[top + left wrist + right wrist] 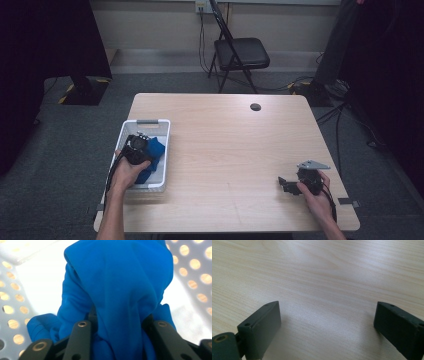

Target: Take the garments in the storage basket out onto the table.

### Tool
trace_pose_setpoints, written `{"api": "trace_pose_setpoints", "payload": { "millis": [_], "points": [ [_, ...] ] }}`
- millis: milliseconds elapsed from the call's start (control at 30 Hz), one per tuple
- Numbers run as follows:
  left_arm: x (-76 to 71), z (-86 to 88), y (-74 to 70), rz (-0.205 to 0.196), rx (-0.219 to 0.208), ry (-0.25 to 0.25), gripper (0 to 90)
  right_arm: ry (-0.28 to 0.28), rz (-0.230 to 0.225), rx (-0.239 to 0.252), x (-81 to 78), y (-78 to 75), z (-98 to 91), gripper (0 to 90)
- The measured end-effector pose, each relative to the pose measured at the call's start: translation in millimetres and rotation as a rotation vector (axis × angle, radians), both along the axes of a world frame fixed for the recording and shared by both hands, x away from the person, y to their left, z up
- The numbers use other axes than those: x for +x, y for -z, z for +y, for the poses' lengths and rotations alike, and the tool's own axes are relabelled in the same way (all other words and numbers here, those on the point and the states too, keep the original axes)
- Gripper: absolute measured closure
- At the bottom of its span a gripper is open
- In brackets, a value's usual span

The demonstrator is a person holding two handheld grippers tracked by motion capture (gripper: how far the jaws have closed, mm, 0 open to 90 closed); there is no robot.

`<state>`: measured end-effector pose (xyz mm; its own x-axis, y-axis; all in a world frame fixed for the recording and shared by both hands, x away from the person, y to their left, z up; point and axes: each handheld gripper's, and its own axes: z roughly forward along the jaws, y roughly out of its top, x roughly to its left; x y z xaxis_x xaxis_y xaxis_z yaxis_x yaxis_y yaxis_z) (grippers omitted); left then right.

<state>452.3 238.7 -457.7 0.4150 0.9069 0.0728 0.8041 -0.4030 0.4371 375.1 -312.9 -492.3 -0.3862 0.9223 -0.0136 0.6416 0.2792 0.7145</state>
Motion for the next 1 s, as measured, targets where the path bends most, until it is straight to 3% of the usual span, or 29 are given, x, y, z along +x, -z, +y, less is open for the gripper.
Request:
{"api": "trace_pose_setpoints", "payload": {
  "millis": [533,833,933,1000],
  "points": [
    [-0.9,2.3,-4.9,-0.013,-0.014,-0.009,69.9,-0.001,0.0,0.001,0.1,0.0,0.0,6.1],
    [-3.6,3.8,-12.3,-0.055,-0.043,-0.007,69.9,0.0,0.001,0.001,0.3,0.0,0.1,6.1],
    [-3.8,0.6,-15.9,-0.054,-0.019,-0.009,69.9,-0.001,0.001,0.001,0.3,0.0,0.1,6.0],
    [-4.4,-0.9,-18.7,-0.066,-0.031,-0.001,69.9,-0.001,0.001,0.001,0.4,0.0,0.1,6.0]
  ]
}}
